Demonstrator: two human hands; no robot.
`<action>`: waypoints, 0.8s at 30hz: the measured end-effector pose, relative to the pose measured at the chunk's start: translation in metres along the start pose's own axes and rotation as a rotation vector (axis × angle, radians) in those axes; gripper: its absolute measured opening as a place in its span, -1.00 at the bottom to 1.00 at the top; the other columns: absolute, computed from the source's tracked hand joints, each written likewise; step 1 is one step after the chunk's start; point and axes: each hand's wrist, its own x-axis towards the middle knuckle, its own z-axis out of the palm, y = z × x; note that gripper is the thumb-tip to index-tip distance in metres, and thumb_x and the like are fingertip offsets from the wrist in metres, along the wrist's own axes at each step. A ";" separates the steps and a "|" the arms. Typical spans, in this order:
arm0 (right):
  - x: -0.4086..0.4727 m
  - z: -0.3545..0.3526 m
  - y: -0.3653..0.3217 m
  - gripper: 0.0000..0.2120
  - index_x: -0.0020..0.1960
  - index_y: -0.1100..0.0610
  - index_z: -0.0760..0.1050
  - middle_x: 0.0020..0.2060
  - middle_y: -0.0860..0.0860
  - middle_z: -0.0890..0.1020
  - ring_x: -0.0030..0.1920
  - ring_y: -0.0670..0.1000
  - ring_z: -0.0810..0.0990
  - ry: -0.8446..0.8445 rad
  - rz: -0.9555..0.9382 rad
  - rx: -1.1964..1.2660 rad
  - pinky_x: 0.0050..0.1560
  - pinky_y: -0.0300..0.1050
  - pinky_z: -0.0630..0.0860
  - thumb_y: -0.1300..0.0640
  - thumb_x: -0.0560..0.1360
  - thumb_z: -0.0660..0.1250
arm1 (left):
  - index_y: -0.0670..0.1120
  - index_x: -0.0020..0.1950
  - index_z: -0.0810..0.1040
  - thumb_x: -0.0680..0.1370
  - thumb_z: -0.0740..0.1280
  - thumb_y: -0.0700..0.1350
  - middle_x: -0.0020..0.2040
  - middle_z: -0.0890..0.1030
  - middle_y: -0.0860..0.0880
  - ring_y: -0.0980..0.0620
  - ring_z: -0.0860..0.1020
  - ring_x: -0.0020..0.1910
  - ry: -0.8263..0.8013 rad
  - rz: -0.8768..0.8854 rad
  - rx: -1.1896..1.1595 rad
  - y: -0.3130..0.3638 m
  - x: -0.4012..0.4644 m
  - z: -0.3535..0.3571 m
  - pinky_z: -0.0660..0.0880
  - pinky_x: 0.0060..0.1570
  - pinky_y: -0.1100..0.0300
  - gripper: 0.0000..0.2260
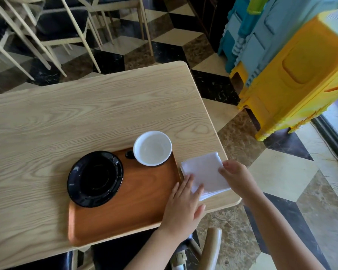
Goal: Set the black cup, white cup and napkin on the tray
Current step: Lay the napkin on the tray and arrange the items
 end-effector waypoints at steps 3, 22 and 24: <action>-0.012 -0.006 -0.010 -0.84 -0.24 0.05 0.51 -0.36 -0.07 0.61 -0.38 -0.08 0.50 -0.021 -0.087 0.038 -0.35 -0.16 0.37 0.24 0.49 0.28 | -0.08 0.25 0.48 0.51 0.14 0.06 0.34 0.43 0.02 0.24 0.31 0.33 0.134 -0.190 -0.501 0.005 0.000 -0.011 0.26 0.35 0.29 -0.61; -0.044 0.063 -0.026 -0.50 0.22 -0.13 0.36 -0.50 -0.16 0.51 -0.43 -0.13 0.40 -0.249 -0.096 0.163 -0.34 -0.29 0.34 0.38 0.45 0.17 | 0.13 0.04 0.47 0.46 0.37 -0.30 -0.05 0.63 0.09 0.22 0.60 -0.13 0.349 -0.694 -0.932 -0.045 -0.057 -0.070 0.55 -0.19 0.32 -0.67; -0.046 0.074 -0.028 -0.42 0.24 -0.22 0.30 -0.48 -0.21 0.52 -0.43 -0.16 0.44 -0.247 -0.167 0.011 -0.38 -0.35 0.35 0.37 0.43 0.20 | 0.19 0.07 0.45 0.47 0.36 -0.28 0.03 0.62 0.08 0.20 0.60 -0.06 0.335 -0.654 -0.846 -0.053 -0.064 -0.067 0.57 -0.12 0.29 -0.62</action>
